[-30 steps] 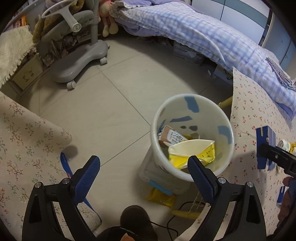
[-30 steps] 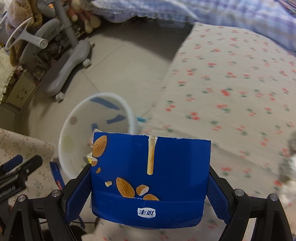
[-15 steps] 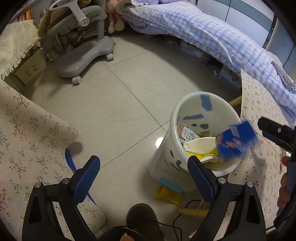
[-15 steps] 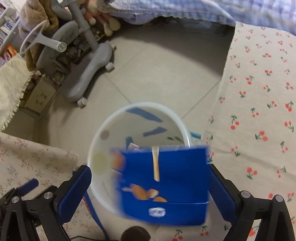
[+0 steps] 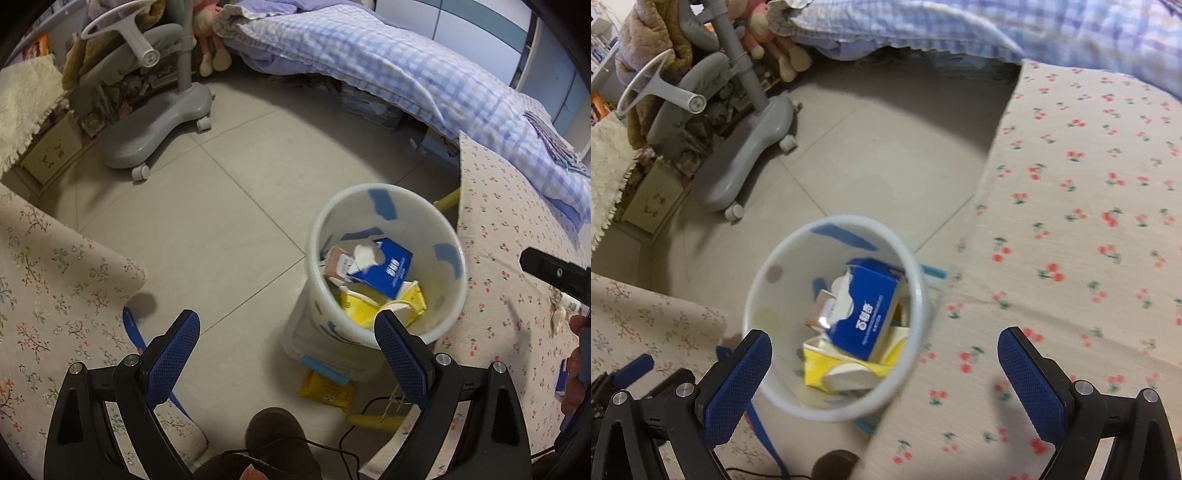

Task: Collect trash
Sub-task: 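Move both open tools back over the table toward the remaining trash, then grasp the crumpled white tissue with the left tool while the right tool grasps the blue-white box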

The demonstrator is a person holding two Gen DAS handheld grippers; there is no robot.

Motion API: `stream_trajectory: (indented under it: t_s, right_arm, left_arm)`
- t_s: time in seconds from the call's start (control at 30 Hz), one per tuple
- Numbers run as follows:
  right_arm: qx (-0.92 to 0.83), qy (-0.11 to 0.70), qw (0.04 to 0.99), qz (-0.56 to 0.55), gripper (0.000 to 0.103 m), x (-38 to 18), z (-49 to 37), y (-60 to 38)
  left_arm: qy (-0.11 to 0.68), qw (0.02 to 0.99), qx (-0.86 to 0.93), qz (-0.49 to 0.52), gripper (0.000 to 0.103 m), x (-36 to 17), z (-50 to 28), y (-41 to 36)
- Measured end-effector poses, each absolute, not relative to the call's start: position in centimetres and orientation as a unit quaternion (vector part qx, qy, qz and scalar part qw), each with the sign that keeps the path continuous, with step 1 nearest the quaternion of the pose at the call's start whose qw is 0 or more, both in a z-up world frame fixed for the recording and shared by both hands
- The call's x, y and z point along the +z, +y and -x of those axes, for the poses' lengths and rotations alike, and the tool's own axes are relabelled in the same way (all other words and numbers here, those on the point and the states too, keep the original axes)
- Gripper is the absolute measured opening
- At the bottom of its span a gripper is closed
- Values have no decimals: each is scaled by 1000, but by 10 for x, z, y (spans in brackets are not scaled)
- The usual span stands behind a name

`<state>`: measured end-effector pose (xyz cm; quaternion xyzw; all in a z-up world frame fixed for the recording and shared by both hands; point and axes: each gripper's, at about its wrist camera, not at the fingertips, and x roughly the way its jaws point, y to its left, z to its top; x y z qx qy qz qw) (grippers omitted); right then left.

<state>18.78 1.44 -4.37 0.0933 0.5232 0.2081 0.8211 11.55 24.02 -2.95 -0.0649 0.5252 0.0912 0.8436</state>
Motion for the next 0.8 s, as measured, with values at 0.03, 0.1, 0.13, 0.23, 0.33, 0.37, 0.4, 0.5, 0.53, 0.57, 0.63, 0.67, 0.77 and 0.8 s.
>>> stream_trajectory:
  t_s: [0.03,0.1,0.13,0.23,0.33,0.37,0.4,0.5,0.53,0.57,0.63,0.67,0.77,0.8]
  right_arm:
    - [205,523,822,-89,101,-42,-186,11]
    - [197,524,825,-80,101,-39,-181,4]
    - [193,524,826,-77,101,-38,-179,-1]
    - [184,526,827,-70,101,-33,-171,-17]
    - [171,525,832,-63,101,-28,-162,-40]
    - [165,525,833,-62,101,-26,-159,-48]
    - [161,525,833,-62,101,-25,-157,-55]
    - [143,526,836,-61,101,-22,-148,-83]
    - [138,526,837,-62,101,-21,-145,-92]
    - [131,527,837,-62,101,-20,-141,-103]
    - [120,527,839,-65,101,-17,-134,-123]
    - [116,526,840,-66,101,-16,-132,-131]
    - [101,527,841,-68,101,-14,-119,-161]
    - [98,528,841,-68,101,-14,-116,-169]
  left_arm:
    - [525,845,87,62,97,-28,-116,235]
    - [524,846,80,59,97,-26,-117,226]
    - [524,847,75,57,97,-25,-117,221]
    - [524,848,62,51,97,-23,-119,207]
    - [525,848,46,48,97,-21,-122,192]
    - [526,848,43,46,97,-20,-123,188]
    - [526,848,39,45,97,-20,-124,184]
    - [528,848,23,39,97,-18,-125,168]
    - [528,848,18,37,97,-18,-125,162]
    - [529,848,13,35,97,-17,-126,157]
    - [531,847,1,32,97,-17,-127,146]
    - [532,846,-3,31,97,-16,-127,141]
    - [535,844,-18,28,97,-15,-128,126]
    - [535,844,-23,26,97,-15,-128,120]
